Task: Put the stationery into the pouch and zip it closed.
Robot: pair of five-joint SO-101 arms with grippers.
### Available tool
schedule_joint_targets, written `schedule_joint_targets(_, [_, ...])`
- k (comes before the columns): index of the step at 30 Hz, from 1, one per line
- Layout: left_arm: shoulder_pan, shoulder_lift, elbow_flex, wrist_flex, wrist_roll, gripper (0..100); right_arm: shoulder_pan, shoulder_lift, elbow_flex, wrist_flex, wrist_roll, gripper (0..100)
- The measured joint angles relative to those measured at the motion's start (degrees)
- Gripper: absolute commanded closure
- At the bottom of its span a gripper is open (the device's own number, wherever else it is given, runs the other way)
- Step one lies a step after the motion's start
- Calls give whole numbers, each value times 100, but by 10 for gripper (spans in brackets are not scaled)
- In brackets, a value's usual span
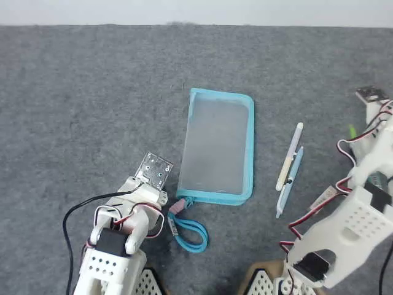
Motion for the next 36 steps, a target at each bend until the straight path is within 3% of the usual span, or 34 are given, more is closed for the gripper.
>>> schedule_joint_targets(10, [0,0,0,0,0,983,-255,-18,-308,1108,-360,854])
schedule_joint_targets(16, [0,0,0,0,0,983,-774,-949,703,1354,-1459,850])
schedule_joint_targets(23, [0,0,0,0,0,983,-1380,-2514,3341,299,-3833,850])
schedule_joint_targets(29, [0,0,0,0,0,983,-1424,-3077,4651,-527,-4132,849])
schedule_joint_targets(36, [0,0,0,0,0,983,-1424,-3200,4888,-782,-5116,849])
